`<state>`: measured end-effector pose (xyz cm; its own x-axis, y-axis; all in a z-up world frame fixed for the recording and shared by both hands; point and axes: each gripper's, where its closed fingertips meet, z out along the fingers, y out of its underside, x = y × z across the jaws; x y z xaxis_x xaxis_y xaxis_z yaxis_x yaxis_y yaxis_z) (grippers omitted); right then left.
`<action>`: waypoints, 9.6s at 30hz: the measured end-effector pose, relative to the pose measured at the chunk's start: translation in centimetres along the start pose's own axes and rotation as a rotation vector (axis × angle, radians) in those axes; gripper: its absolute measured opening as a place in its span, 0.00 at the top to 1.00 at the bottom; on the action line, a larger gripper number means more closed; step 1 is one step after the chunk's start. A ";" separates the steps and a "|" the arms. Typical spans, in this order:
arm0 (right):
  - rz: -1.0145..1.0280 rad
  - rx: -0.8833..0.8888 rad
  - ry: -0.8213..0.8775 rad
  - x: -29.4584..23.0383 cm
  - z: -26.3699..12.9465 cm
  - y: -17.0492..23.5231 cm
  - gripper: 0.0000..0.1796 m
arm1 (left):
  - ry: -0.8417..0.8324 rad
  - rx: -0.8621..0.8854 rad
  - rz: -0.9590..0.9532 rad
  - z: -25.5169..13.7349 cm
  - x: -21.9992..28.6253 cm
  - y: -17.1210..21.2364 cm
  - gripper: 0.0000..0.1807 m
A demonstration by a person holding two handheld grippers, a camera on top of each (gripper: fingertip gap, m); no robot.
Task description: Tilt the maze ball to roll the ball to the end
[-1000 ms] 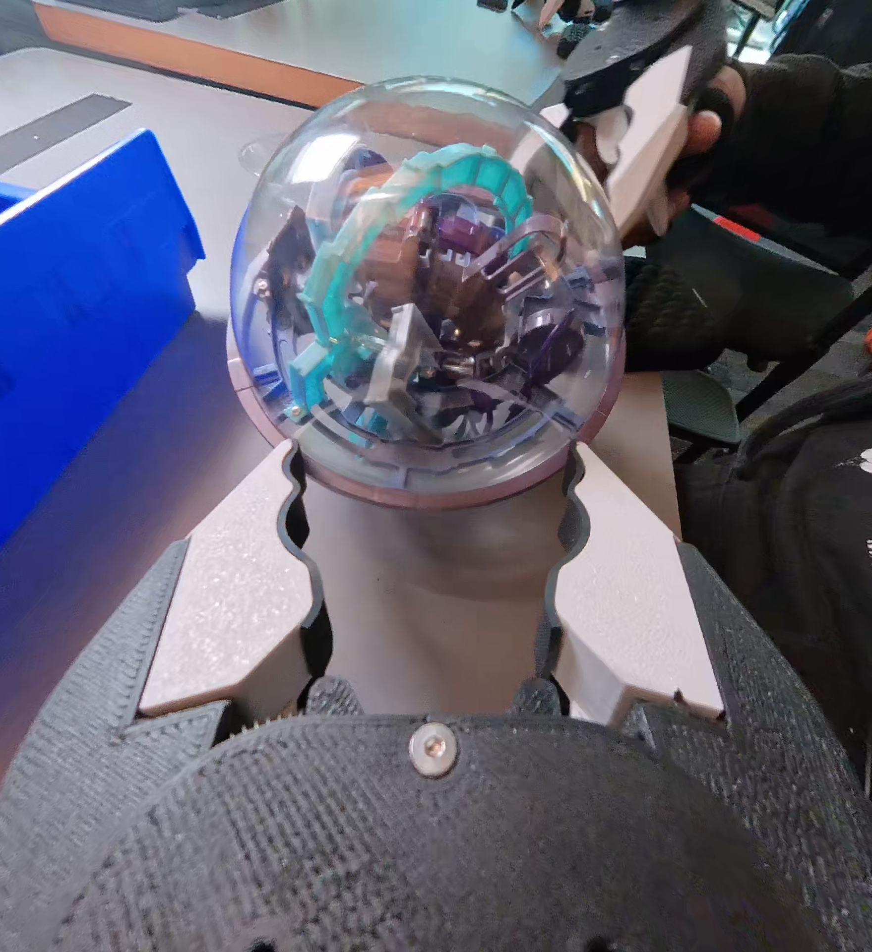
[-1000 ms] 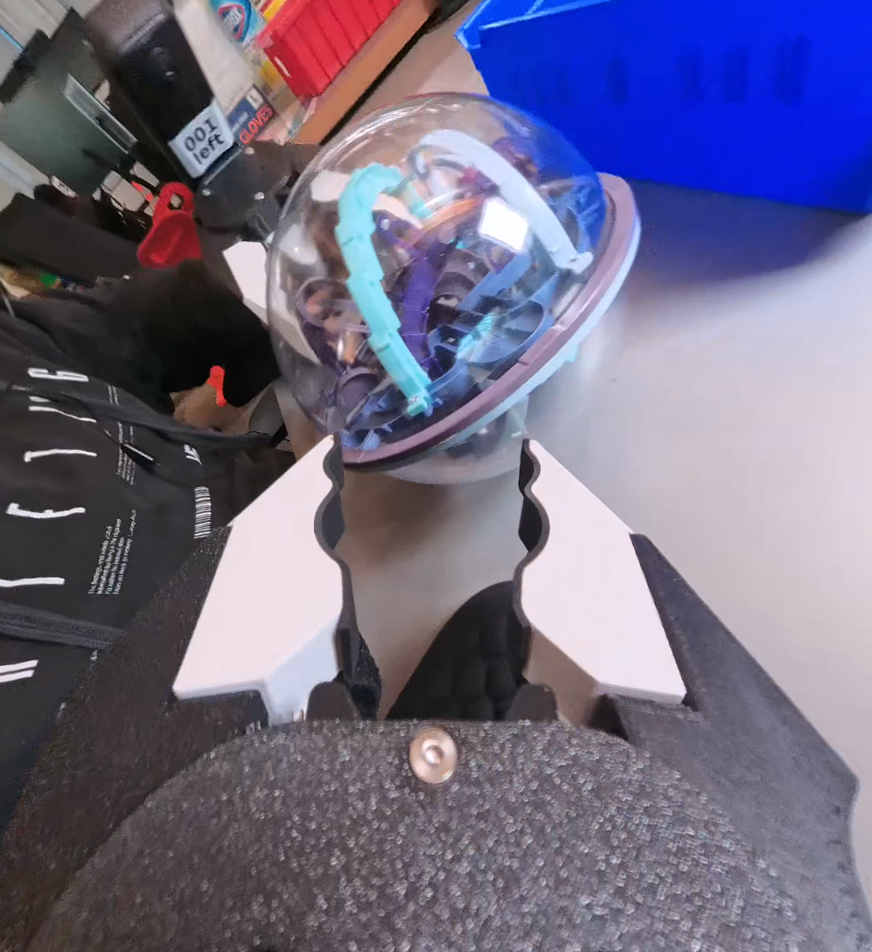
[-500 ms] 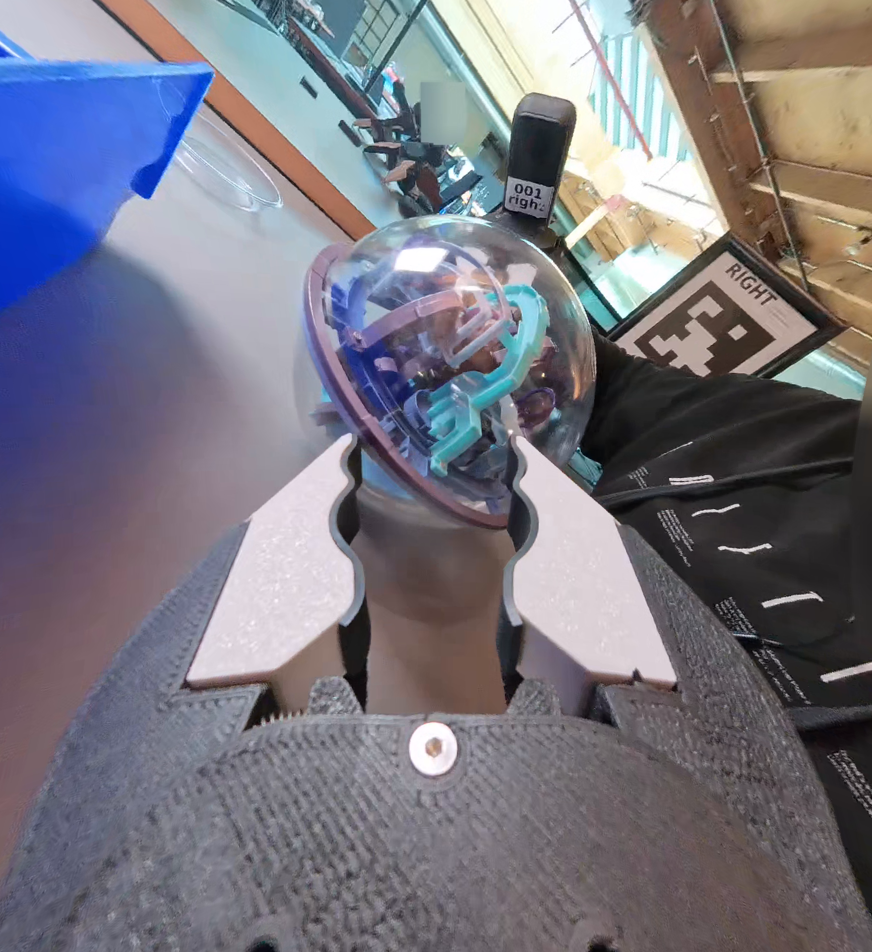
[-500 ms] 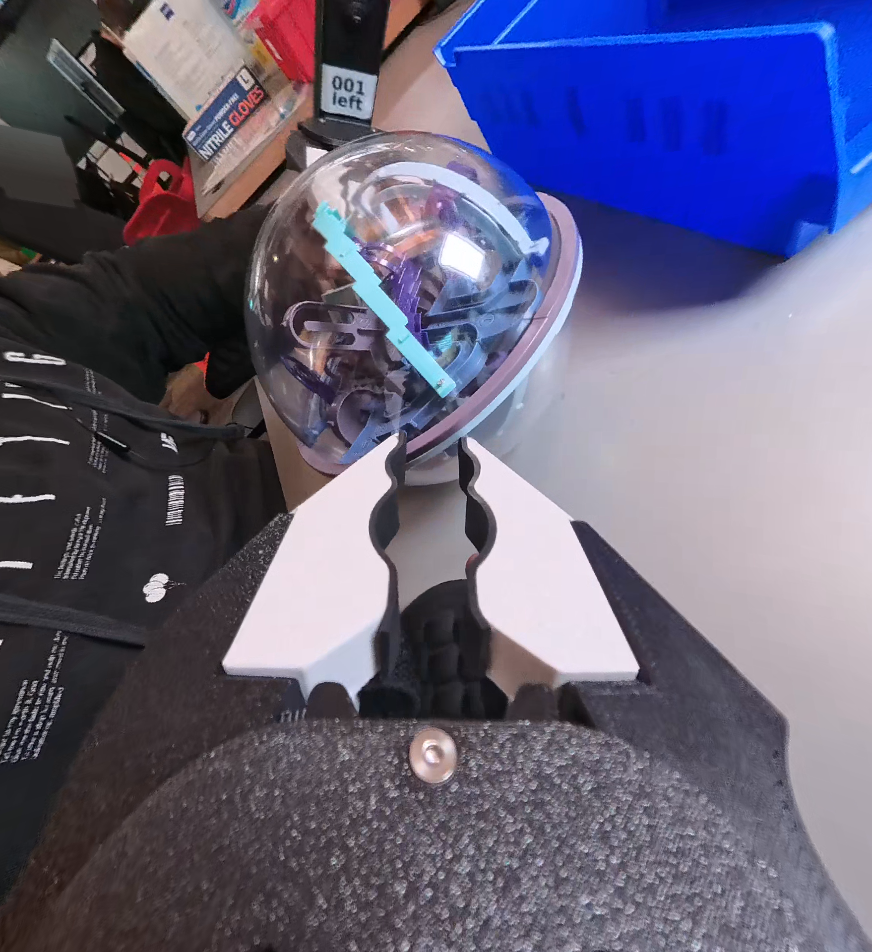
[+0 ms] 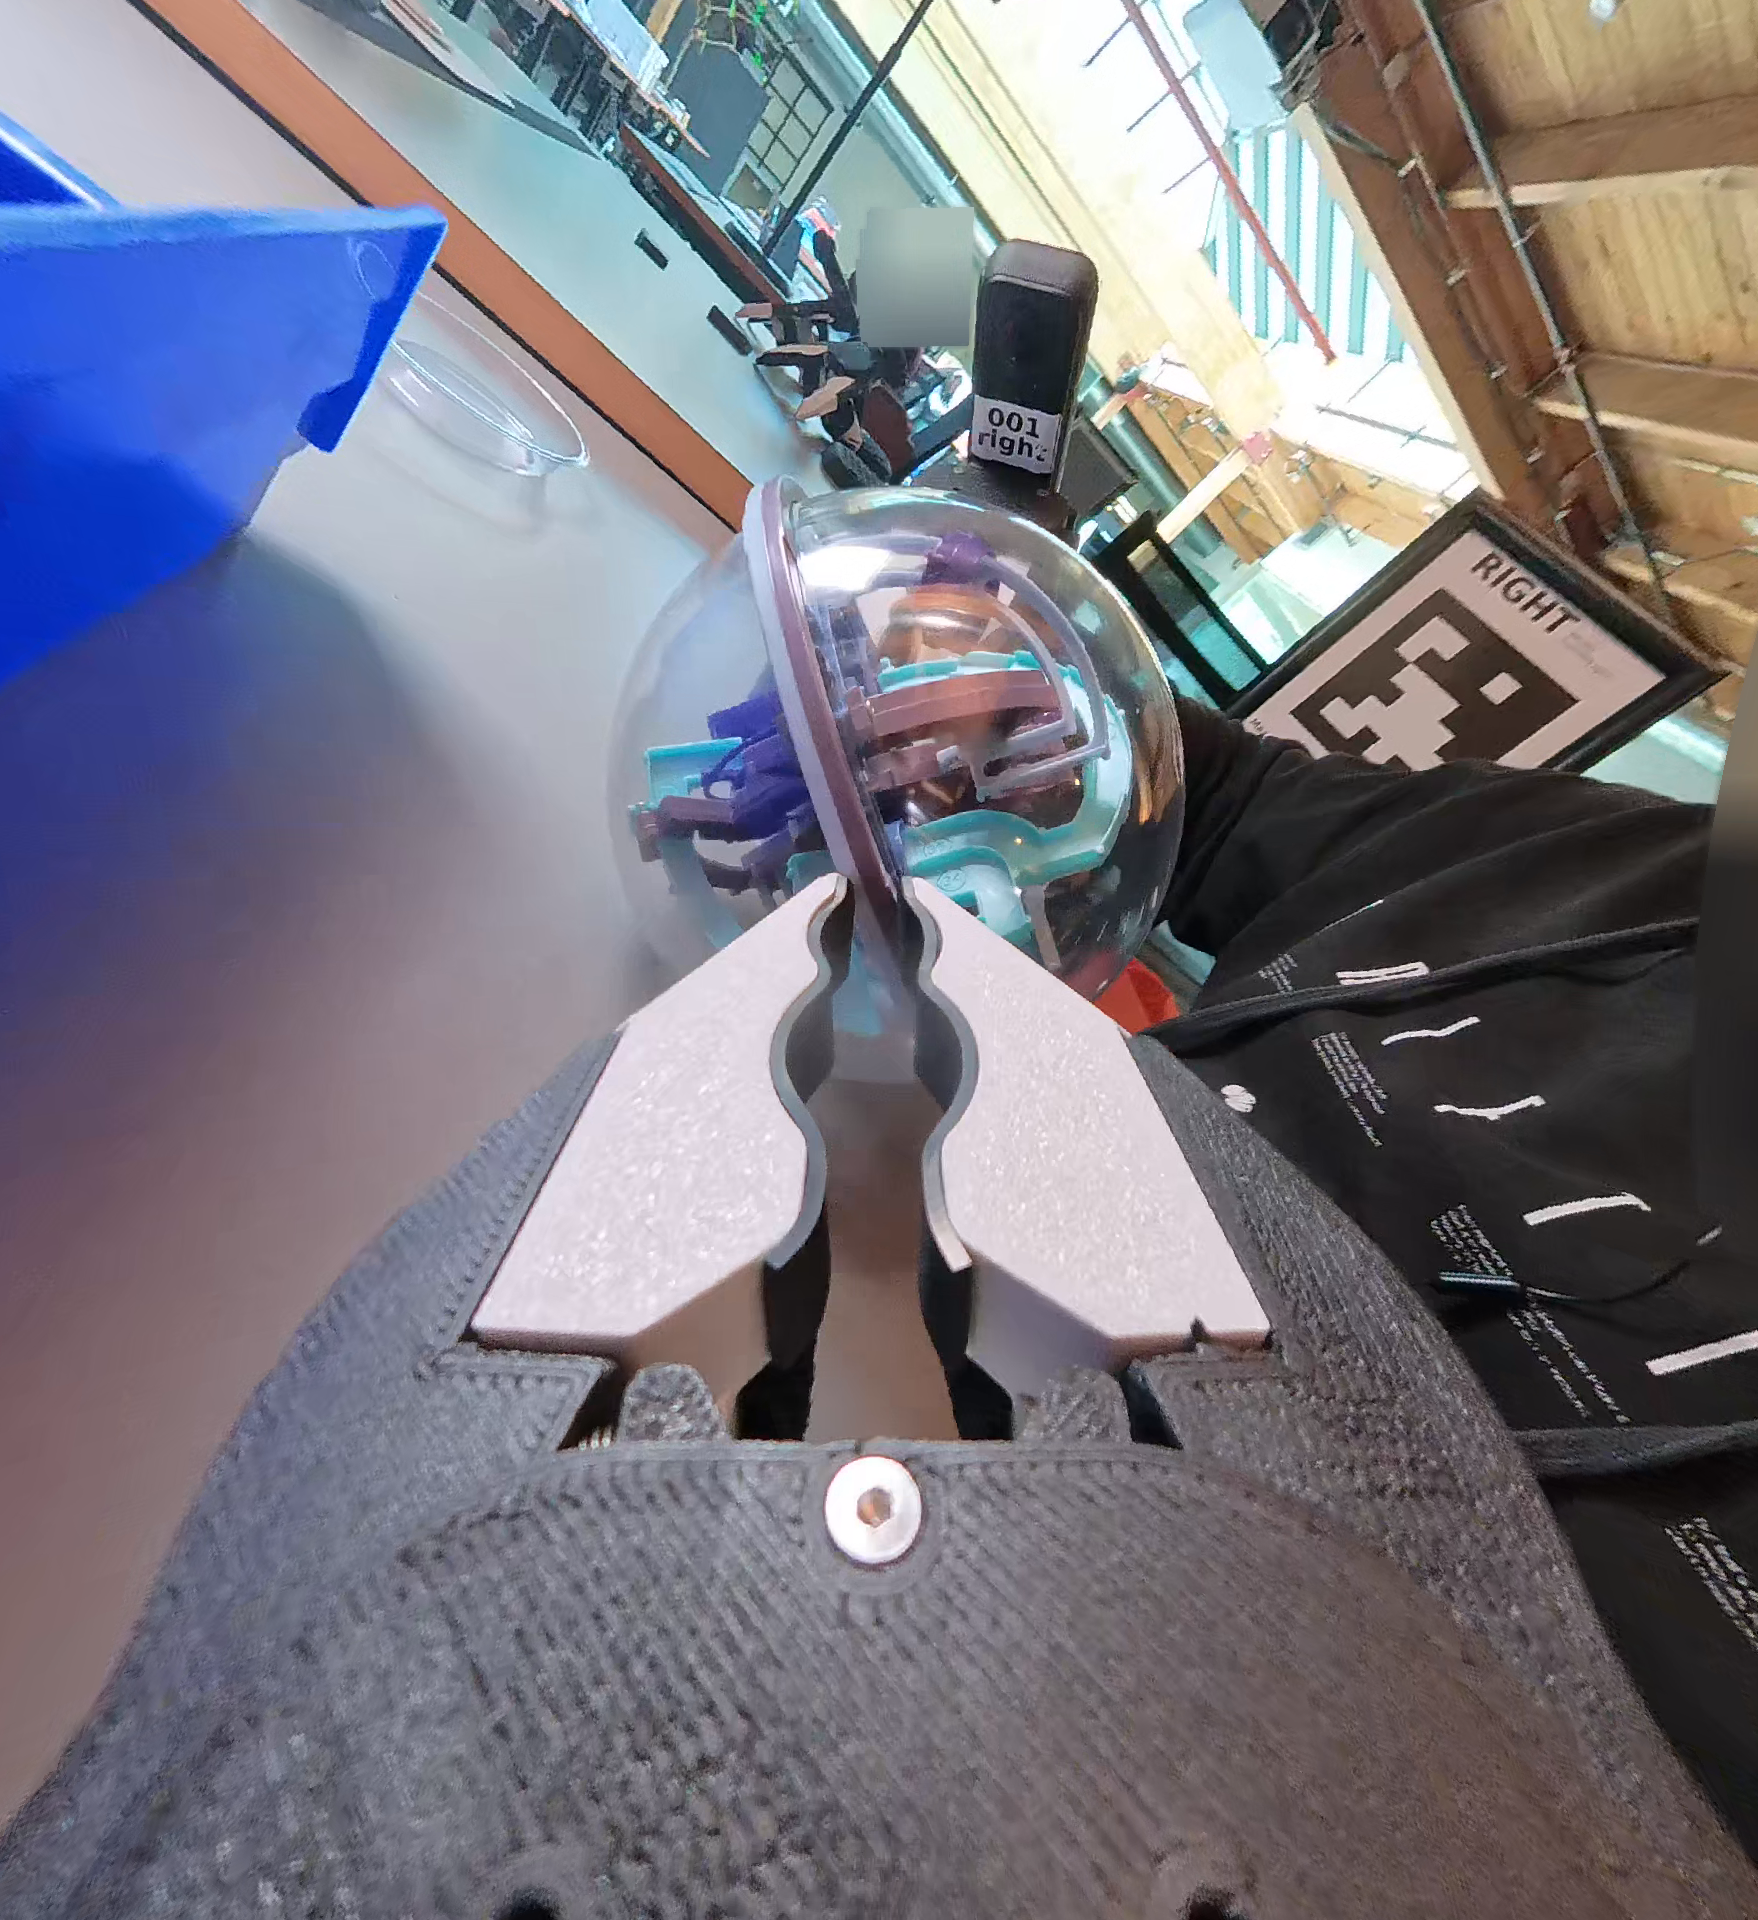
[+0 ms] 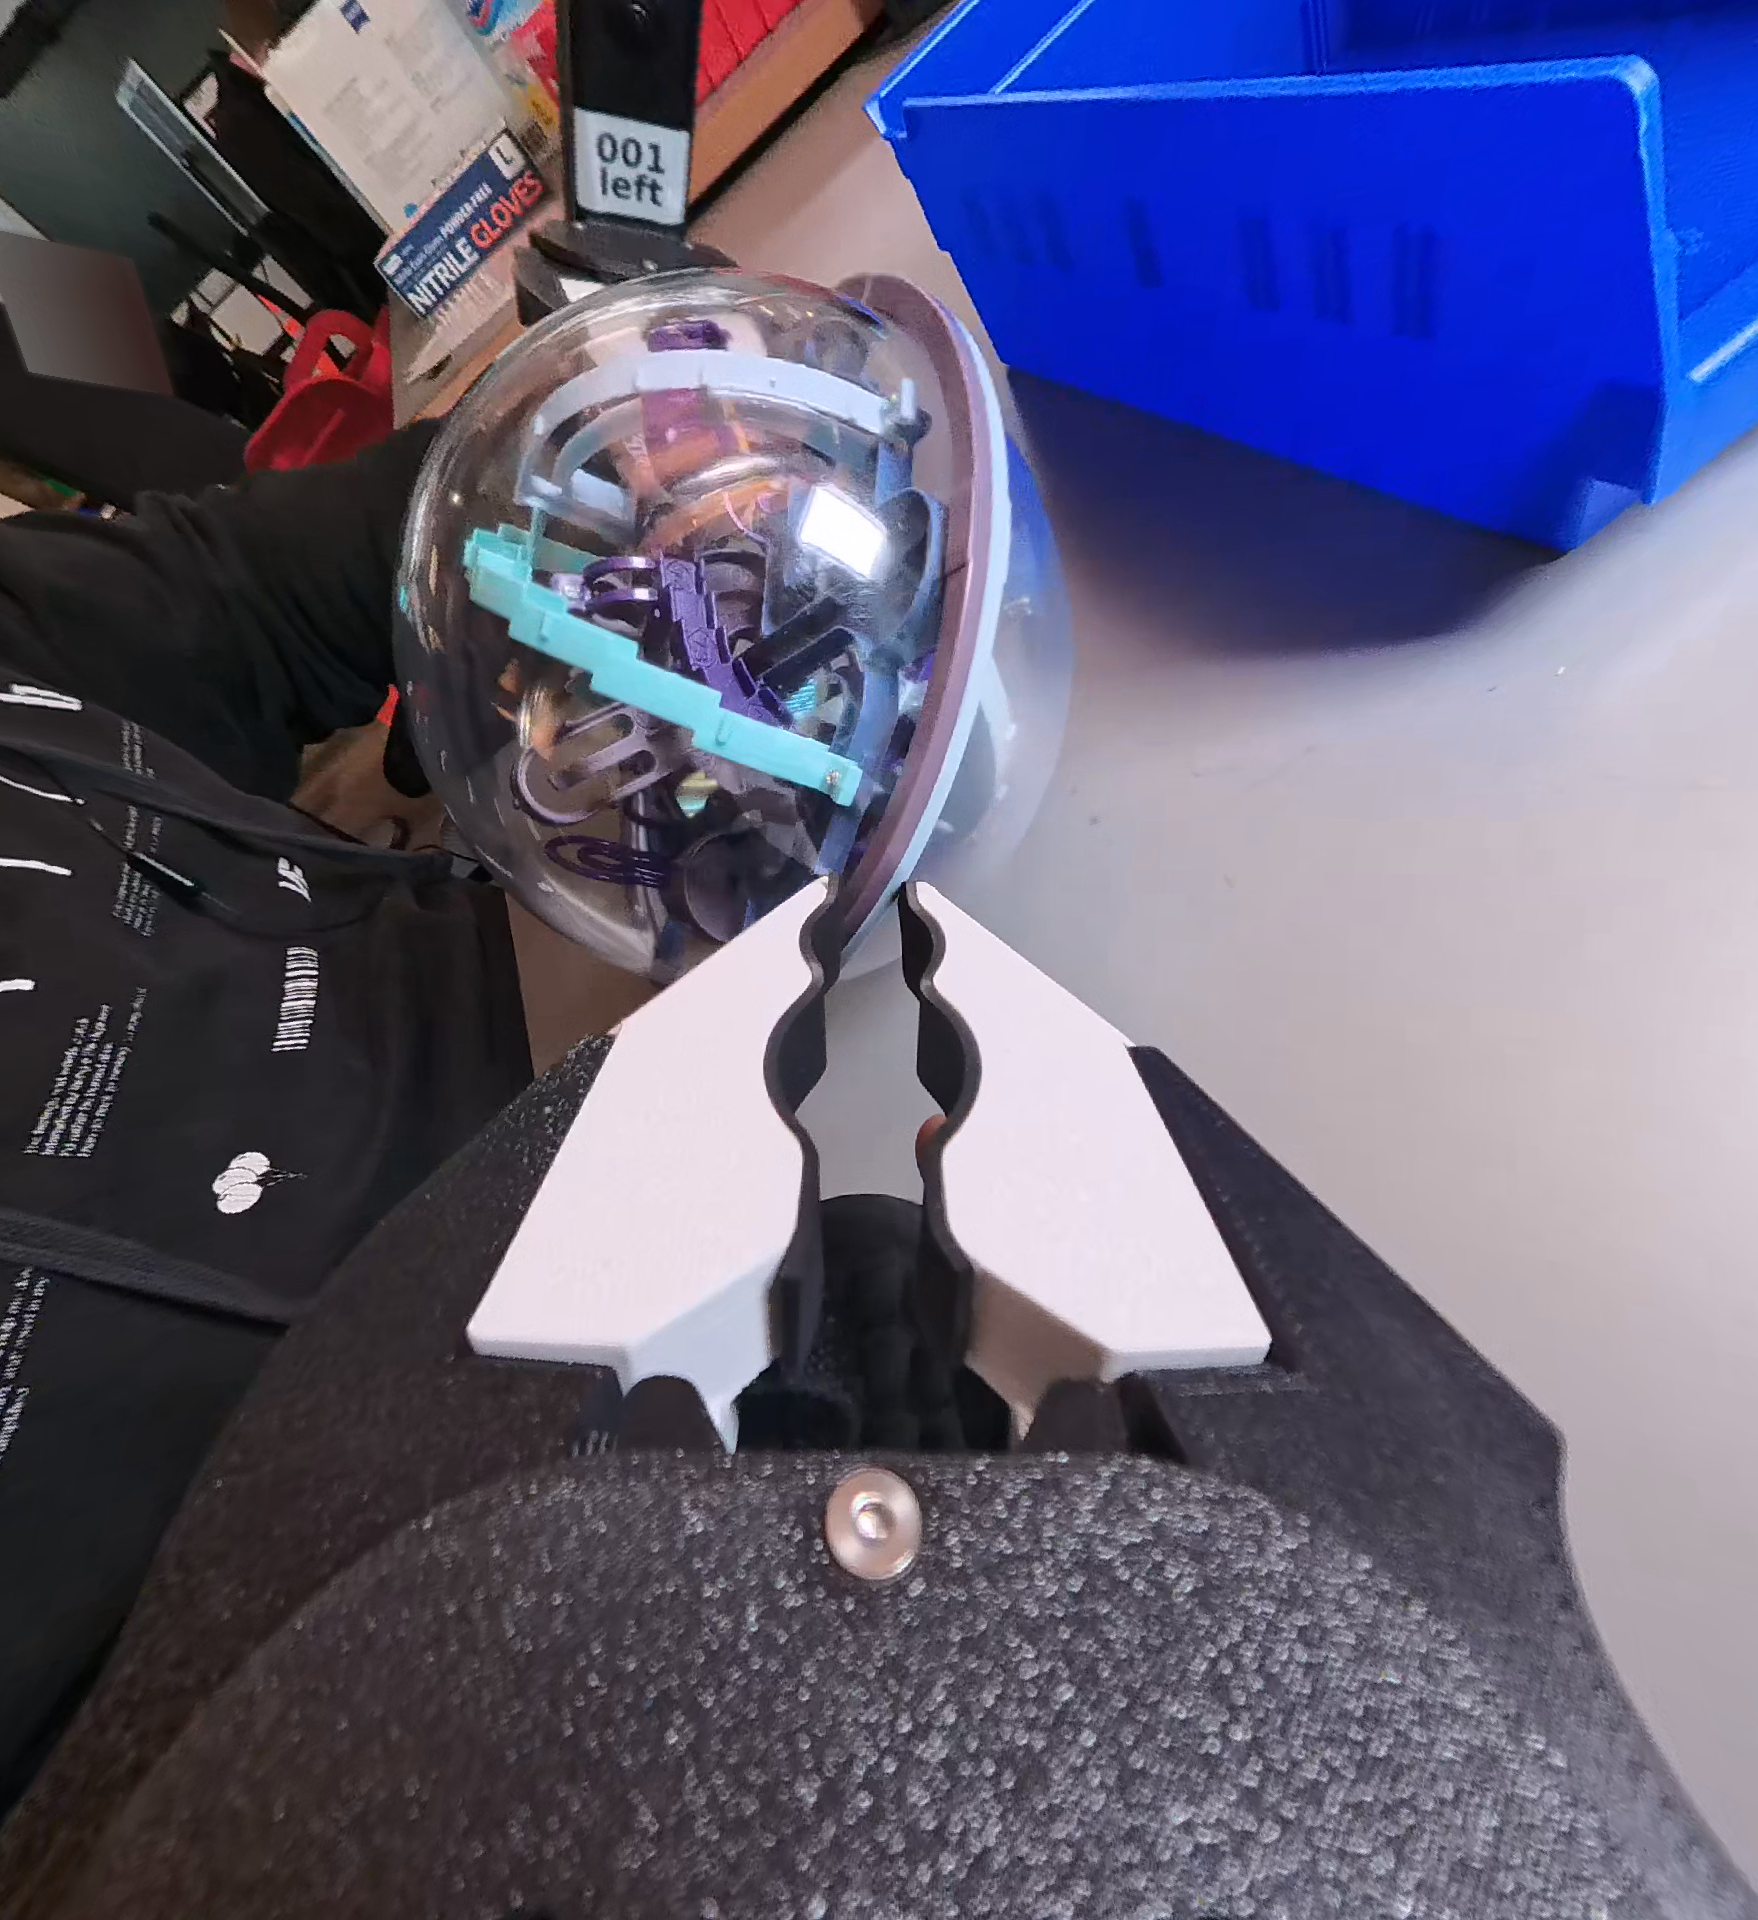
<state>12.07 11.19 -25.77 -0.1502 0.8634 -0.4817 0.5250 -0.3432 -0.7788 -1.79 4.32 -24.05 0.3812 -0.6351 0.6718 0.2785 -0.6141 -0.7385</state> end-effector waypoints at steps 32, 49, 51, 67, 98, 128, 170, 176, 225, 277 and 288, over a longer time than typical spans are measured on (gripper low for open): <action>0.046 -0.020 -0.026 -1.2 0.4 1.0 0.81 | -0.049 -0.024 -0.037 0.1 -1.1 2.2 1.00; 0.077 -0.003 -0.057 -1.0 1.3 -0.1 0.96 | -0.131 0.027 -0.062 -1.0 -3.5 -0.6 0.72; 0.091 0.013 -0.054 -1.0 1.2 -0.7 0.88 | -0.105 0.050 -0.146 -0.5 -4.0 -1.4 0.69; 0.240 0.096 0.016 2.2 0.4 -2.3 0.84 | -0.153 -0.023 -0.092 2.9 -4.7 0.2 0.83; 0.147 0.117 0.019 2.4 -0.2 -1.1 0.97 | -0.159 0.055 -0.033 0.7 -7.2 -2.9 0.81; 0.135 0.099 0.043 1.3 -1.1 -4.5 0.81 | -0.319 -0.237 0.163 4.5 -6.8 1.7 0.77; -0.233 0.179 0.151 3.4 -2.8 -9.2 0.67 | -0.415 -0.241 0.476 5.1 -4.4 -4.1 0.38; -0.248 0.009 0.001 6.6 -0.5 -1.9 0.54 | -0.415 -0.244 0.456 5.7 -5.0 -3.8 0.46; -0.044 0.005 -0.109 2.7 1.0 -4.7 0.59 | -0.153 -0.173 -0.124 3.3 -3.3 -0.2 0.46; -0.450 -0.070 0.084 1.6 3.8 -5.0 0.50 | -0.010 0.023 -0.163 -0.2 -4.4 -4.4 0.58; -0.392 -0.041 0.056 2.0 3.9 -5.3 0.51 | -0.009 0.055 -0.209 -0.2 -5.0 -4.8 0.58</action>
<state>5.70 13.34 -24.17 -0.3003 0.9453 -0.1272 0.4702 0.0307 -0.8820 -5.21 10.34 -23.81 0.3183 -0.4921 0.8103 0.3997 -0.7053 -0.5854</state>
